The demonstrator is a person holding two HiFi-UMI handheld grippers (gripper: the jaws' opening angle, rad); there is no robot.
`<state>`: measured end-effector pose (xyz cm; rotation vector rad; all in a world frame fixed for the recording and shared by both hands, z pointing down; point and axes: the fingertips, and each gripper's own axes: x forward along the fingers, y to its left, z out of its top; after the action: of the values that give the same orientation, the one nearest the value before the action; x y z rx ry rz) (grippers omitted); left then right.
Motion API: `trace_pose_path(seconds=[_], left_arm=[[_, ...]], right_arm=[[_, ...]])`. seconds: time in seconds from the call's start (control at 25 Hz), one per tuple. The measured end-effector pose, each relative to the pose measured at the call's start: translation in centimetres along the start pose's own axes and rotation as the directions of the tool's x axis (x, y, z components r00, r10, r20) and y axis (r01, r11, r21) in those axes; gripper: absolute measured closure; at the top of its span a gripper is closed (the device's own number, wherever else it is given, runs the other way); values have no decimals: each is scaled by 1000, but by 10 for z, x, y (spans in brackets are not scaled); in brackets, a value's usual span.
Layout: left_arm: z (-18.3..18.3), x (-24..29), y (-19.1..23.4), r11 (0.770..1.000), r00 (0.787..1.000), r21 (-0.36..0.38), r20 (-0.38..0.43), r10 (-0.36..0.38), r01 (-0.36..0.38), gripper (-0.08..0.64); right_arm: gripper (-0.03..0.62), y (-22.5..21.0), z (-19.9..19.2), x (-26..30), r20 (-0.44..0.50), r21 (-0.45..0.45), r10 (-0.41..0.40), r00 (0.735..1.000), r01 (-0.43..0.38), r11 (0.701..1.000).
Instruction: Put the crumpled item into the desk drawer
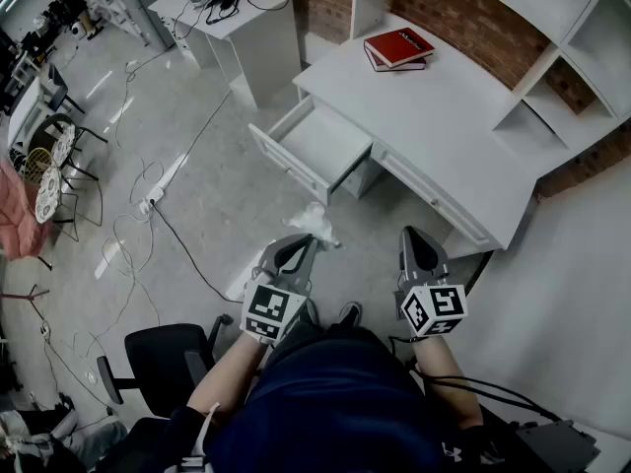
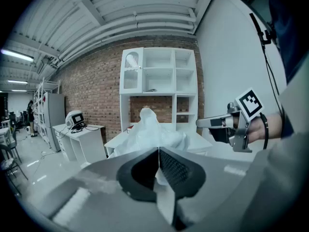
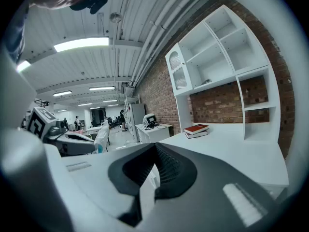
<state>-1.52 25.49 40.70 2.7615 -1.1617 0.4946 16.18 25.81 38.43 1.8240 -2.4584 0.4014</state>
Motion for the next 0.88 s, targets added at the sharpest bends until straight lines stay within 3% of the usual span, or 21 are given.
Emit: trace_pose_path(seconds=[0.52, 0.88], left_arm=[[1, -5, -5, 1000, 1000, -2, -7, 10, -11, 552], [-5, -12, 1, 995, 995, -10, -24, 100, -101, 552]], right_arm=[[591, 2, 3, -9, 15, 1, 19, 1000, -19, 1000], [591, -8, -9, -9, -6, 0, 63, 998, -63, 998]])
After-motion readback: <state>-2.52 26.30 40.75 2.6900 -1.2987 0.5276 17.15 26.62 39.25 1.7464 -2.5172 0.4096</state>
